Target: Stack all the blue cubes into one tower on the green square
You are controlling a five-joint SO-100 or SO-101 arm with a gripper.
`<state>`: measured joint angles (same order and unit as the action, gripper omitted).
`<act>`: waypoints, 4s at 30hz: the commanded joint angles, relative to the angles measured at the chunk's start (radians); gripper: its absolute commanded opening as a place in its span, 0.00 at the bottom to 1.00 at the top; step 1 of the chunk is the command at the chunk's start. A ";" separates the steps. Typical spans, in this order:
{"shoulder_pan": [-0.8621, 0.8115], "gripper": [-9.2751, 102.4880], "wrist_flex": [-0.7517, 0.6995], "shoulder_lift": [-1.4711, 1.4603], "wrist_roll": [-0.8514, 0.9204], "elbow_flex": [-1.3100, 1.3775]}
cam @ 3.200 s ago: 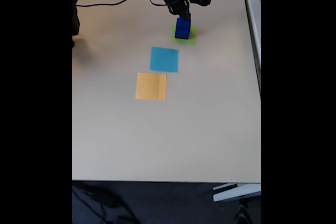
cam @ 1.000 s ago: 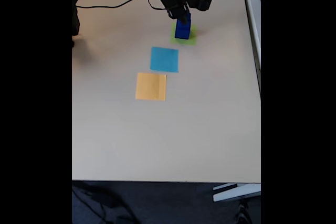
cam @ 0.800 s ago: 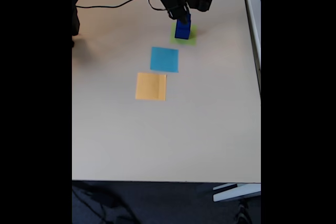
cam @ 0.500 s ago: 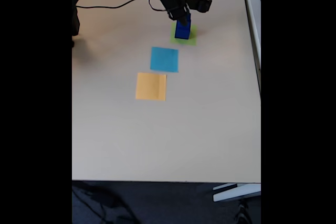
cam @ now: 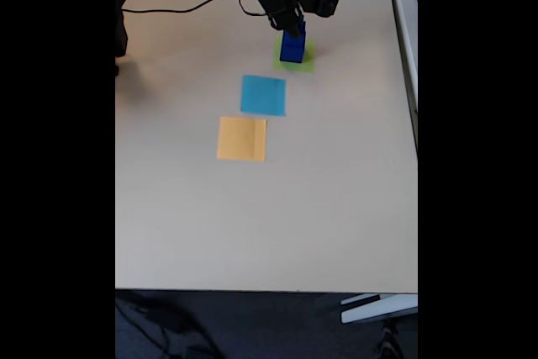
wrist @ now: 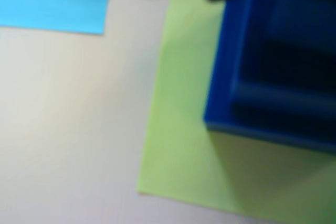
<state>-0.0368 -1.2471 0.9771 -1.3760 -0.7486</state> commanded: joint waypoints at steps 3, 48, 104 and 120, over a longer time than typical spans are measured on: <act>0.006 0.08 0.021 0.026 -0.005 0.012; -0.072 0.08 -0.333 0.287 -0.067 0.109; 0.060 0.08 -0.327 0.164 -0.140 0.140; 0.109 0.08 -0.256 0.140 -0.209 0.137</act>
<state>0.0598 -1.5278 1.1075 -1.5723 -0.6213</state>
